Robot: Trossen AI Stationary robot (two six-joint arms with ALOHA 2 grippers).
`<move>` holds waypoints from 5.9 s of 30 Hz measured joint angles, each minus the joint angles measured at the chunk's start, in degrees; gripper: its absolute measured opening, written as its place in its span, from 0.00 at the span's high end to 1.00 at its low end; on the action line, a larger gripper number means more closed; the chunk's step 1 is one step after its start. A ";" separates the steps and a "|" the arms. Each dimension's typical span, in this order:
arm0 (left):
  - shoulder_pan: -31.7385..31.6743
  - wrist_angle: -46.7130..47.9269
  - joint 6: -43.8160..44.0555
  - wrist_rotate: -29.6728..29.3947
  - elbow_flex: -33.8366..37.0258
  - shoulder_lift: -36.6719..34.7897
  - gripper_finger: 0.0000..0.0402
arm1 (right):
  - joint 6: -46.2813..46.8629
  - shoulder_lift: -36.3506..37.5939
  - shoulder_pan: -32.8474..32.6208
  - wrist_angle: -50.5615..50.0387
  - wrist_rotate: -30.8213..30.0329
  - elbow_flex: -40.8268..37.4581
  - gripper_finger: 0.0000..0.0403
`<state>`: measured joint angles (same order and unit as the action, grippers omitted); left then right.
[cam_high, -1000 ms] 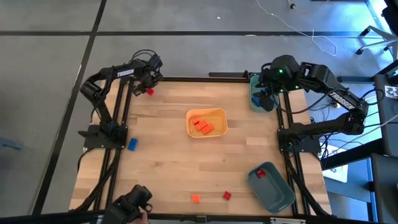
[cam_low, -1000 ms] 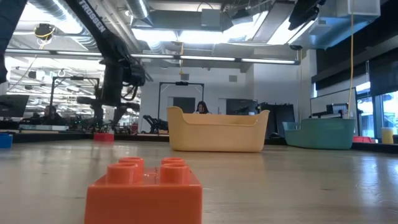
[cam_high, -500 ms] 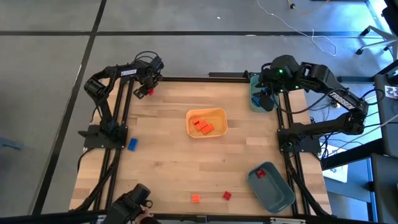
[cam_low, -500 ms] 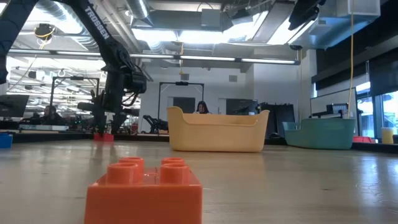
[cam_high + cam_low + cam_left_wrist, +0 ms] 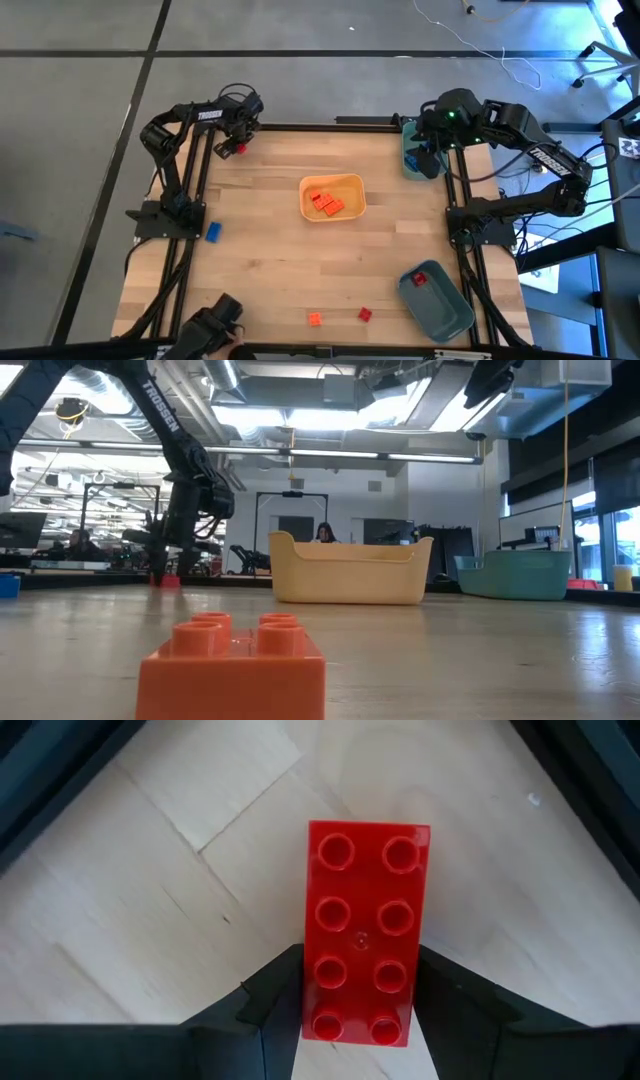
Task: Sort & place blocks by color
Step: Put the red game piece into the gray bin
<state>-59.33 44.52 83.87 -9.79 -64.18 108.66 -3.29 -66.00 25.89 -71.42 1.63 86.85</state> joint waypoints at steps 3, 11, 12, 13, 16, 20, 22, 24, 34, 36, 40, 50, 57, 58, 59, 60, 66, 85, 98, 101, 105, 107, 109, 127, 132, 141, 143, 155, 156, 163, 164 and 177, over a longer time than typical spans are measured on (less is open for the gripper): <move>0.18 -0.03 -0.04 -1.75 0.04 0.04 0.58 | 2.75 0.00 0.02 0.00 -0.01 0.00 0.50; 0.99 0.00 -0.62 -5.47 0.17 0.20 0.58 | 3.32 0.00 0.02 0.00 0.02 0.00 0.50; 1.03 0.05 -1.10 -5.97 0.20 0.21 0.58 | 3.32 0.00 0.02 -0.01 0.02 0.00 0.50; 1.06 0.03 -2.00 -6.33 0.20 0.22 0.58 | 3.32 0.00 0.02 -0.01 0.02 0.00 0.50; 1.30 -0.15 -3.67 -7.35 0.22 0.26 0.58 | 3.46 0.00 0.01 -0.01 0.02 0.00 0.50; 1.55 -0.17 -3.64 -8.89 0.26 0.35 0.58 | 3.38 -0.01 0.02 0.00 0.02 0.00 0.50; 1.55 -0.18 -3.63 -9.03 0.26 0.35 0.58 | 3.45 -0.02 0.02 0.00 0.02 0.00 0.50; 1.55 -0.21 -3.63 -9.16 0.26 0.35 0.58 | 4.34 -0.02 0.01 0.00 0.02 0.00 0.50; 1.71 -0.47 -12.84 -8.18 0.26 0.35 0.68 | 4.64 -0.02 0.01 0.00 0.02 0.00 0.50; 1.70 -0.67 -16.51 -6.90 0.25 0.35 0.68 | 4.59 -0.02 0.02 0.00 0.02 0.00 0.50; 1.67 -0.57 -24.95 -5.63 0.22 0.33 0.68 | 4.41 -0.02 0.01 -0.02 0.02 0.00 0.50; 5.46 1.36 -45.43 -3.89 0.59 -4.23 0.68 | 4.33 -0.02 0.01 -0.02 0.03 0.00 0.50; 10.55 0.98 -54.44 -0.17 0.48 -15.38 0.68 | 4.11 -0.02 0.01 -0.02 0.00 0.00 0.50; 11.77 0.76 -54.63 0.99 0.48 -17.32 0.68 | 4.11 -0.02 0.00 -0.02 0.00 0.00 0.50; 12.96 0.66 -54.95 2.38 0.48 -19.26 0.68 | 4.10 -0.07 0.02 -0.02 0.00 0.00 0.50; 14.34 0.43 -55.54 3.47 0.48 -21.32 0.68 | 3.89 -0.18 0.02 -0.02 0.00 0.00 0.50; 24.54 -3.86 -55.75 12.13 0.37 -32.12 0.68 | -7.85 -1.52 0.02 0.21 2.64 0.00 0.50; 46.61 -25.07 -57.04 34.65 0.26 -38.27 0.68 | -40.69 -19.44 -8.32 33.47 28.01 0.02 0.50; 47.39 -25.79 -57.00 36.46 0.26 -38.29 0.68 | -46.04 -25.38 -17.75 45.43 24.14 0.02 0.50; 47.41 -25.37 -56.99 36.93 0.26 -38.32 0.68 | -46.64 -25.68 -18.96 46.47 21.14 0.02 0.50; 47.45 -25.54 -56.99 36.91 0.27 -38.34 0.68 | -46.74 -25.68 -19.54 47.31 20.45 0.02 0.50; 47.43 -25.56 -56.81 36.67 0.28 -38.32 0.68 | -46.74 -25.67 -19.56 47.36 19.51 0.02 0.50; 47.54 -25.72 -55.99 36.47 0.28 -38.32 0.68 | -46.75 -25.65 -19.58 47.72 17.78 0.02 0.50; 47.89 -26.13 -55.46 36.42 0.27 -38.27 0.68 | -46.75 -25.64 -19.56 48.17 17.46 0.02 0.50; 47.91 -26.18 -54.71 36.44 0.27 -38.27 0.68 | -46.74 -25.66 -19.56 48.17 17.42 0.02 0.50; 47.93 -26.76 -54.26 36.38 0.24 -38.25 0.68 | -46.71 -25.77 -19.56 48.61 17.11 0.02 0.50; 48.11 -26.66 -54.31 36.34 0.24 -38.25 0.68 | -46.71 -25.77 -19.56 48.65 17.17 0.02 0.50; 48.28 -27.34 -54.36 35.88 0.24 -38.25 0.68 | -46.69 -26.75 -19.56 51.37 19.43 0.01 0.50; 48.30 -27.67 -54.33 35.88 0.24 -38.25 0.68 | -46.70 -27.13 -19.56 51.82 19.95 0.00 0.50; 48.30 -28.60 -54.33 36.08 0.24 -38.25 0.68 | -46.51 -28.22 -19.71 54.07 20.43 0.00 0.50; 48.30 -28.59 -54.35 36.02 0.24 -38.25 0.68 | -46.52 -28.22 -19.73 54.18 20.51 0.00 0.51; 48.30 -27.81 -54.22 36.66 0.24 -38.36 0.68 | -47.05 -28.17 -19.78 53.87 20.94 0.00 0.76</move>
<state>-11.03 16.71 29.65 26.87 -63.94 70.30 -50.34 -94.17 6.11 -17.55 22.57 86.85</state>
